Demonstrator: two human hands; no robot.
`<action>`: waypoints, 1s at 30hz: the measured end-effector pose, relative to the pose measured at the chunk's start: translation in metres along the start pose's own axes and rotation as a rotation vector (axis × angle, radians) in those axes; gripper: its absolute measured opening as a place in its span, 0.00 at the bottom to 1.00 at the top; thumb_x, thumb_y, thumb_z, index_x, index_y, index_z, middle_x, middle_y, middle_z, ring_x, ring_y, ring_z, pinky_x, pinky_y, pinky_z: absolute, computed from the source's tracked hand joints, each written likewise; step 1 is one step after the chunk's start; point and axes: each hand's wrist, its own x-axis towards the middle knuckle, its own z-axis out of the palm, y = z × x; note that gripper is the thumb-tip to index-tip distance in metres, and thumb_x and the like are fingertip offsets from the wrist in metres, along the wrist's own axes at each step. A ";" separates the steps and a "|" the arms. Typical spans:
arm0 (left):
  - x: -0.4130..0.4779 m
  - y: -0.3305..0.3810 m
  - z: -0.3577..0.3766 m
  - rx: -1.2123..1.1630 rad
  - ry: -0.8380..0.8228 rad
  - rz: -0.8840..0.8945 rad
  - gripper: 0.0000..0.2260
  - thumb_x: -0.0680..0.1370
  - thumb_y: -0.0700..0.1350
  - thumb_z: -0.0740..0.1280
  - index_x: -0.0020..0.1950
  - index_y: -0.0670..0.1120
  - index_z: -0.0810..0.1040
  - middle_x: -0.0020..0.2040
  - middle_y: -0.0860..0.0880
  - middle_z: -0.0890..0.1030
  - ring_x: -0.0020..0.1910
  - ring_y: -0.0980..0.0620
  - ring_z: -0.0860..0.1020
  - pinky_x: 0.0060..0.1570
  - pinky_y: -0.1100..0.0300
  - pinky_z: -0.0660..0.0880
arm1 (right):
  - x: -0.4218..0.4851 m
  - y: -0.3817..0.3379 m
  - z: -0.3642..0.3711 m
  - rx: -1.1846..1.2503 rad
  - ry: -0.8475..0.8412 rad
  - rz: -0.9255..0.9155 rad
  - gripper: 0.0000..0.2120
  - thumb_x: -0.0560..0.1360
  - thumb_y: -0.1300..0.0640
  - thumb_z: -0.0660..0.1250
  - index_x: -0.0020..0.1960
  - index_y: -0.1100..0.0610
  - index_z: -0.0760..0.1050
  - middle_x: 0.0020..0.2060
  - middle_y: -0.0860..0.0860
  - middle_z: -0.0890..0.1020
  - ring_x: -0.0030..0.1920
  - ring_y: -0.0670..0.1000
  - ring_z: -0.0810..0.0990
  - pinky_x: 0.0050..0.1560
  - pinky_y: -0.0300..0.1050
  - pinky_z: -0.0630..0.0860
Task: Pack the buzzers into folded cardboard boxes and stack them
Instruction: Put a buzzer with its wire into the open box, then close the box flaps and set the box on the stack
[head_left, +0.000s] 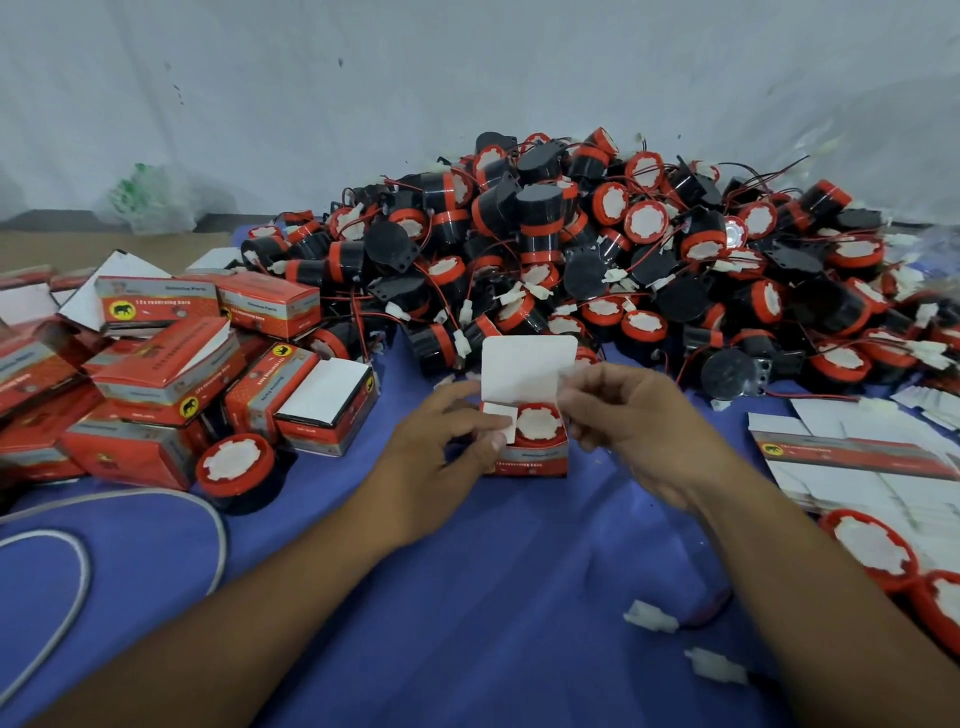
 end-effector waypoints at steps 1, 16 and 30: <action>0.000 -0.001 -0.001 -0.048 -0.021 -0.013 0.09 0.80 0.42 0.67 0.59 0.46 0.83 0.67 0.55 0.74 0.65 0.64 0.73 0.60 0.66 0.74 | 0.001 0.003 0.006 -0.083 0.002 -0.023 0.02 0.76 0.60 0.73 0.45 0.56 0.80 0.37 0.50 0.82 0.33 0.45 0.78 0.34 0.36 0.75; -0.002 -0.001 -0.004 0.145 -0.047 -0.017 0.23 0.75 0.54 0.66 0.68 0.50 0.78 0.69 0.57 0.73 0.66 0.57 0.70 0.66 0.64 0.68 | -0.002 0.010 -0.005 -0.524 -0.328 -0.202 0.22 0.73 0.39 0.69 0.66 0.40 0.77 0.68 0.33 0.72 0.68 0.32 0.68 0.63 0.25 0.66; -0.002 -0.003 -0.004 -0.008 0.008 0.022 0.19 0.77 0.48 0.66 0.66 0.44 0.79 0.66 0.53 0.77 0.67 0.68 0.71 0.65 0.68 0.70 | -0.002 0.011 0.005 -0.486 -0.207 -0.332 0.17 0.73 0.43 0.71 0.60 0.45 0.82 0.59 0.37 0.80 0.62 0.37 0.76 0.61 0.31 0.72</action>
